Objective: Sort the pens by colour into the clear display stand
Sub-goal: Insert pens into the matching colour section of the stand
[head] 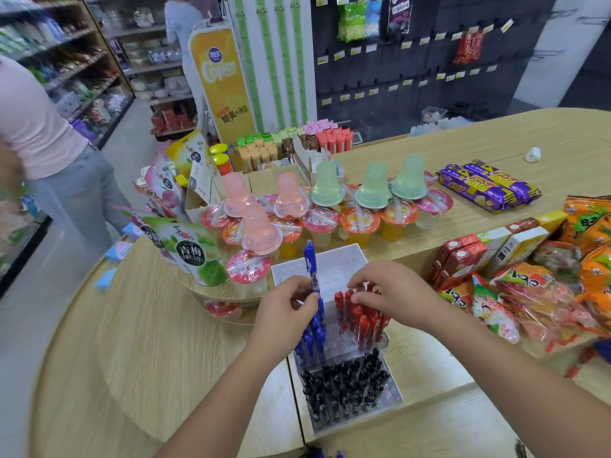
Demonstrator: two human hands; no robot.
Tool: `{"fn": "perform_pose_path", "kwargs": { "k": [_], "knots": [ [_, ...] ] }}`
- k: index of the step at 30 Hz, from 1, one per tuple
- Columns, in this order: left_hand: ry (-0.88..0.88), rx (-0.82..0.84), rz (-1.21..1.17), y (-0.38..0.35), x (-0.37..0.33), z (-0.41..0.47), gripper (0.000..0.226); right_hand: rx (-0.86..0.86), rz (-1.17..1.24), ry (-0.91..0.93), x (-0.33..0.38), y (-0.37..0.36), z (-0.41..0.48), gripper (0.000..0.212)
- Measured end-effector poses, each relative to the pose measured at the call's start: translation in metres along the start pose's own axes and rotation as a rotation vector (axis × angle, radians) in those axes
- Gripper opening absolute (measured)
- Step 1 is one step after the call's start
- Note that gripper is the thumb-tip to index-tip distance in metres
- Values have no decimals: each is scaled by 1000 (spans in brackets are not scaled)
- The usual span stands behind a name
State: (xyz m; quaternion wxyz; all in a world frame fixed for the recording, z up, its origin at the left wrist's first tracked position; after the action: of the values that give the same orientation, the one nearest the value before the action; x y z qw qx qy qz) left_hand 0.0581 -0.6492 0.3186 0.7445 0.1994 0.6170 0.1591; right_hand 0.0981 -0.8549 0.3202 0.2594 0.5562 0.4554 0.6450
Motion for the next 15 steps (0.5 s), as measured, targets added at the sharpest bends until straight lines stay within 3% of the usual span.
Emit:
{"fn": "perform_pose_path", "kwargs": {
  "k": [5, 9, 15],
  "knots": [
    [-7, 4, 2, -1, 1, 1, 12, 23, -32, 58, 4, 0, 3, 9],
    [-5, 1, -12, 0, 1, 0, 11, 29, -89, 76, 8, -1, 2, 14],
    [-11, -1, -16, 0, 1, 0, 11, 176, -301, 101, 8, 14, -6, 24]
  ]
}}
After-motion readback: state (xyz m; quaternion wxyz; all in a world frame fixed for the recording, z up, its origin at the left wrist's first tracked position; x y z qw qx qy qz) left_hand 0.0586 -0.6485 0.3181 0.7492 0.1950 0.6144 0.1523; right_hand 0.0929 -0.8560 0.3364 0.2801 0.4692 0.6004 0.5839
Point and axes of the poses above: each hand's wrist, its own z-axis towards the middle knuckle, its own y-axis out of the back of the hand, x = y × z, the point moved 4 cm from there along z, towards the middle knuckle, and after that the axes turned 10 degrees about -y, right-handed, at the moved point
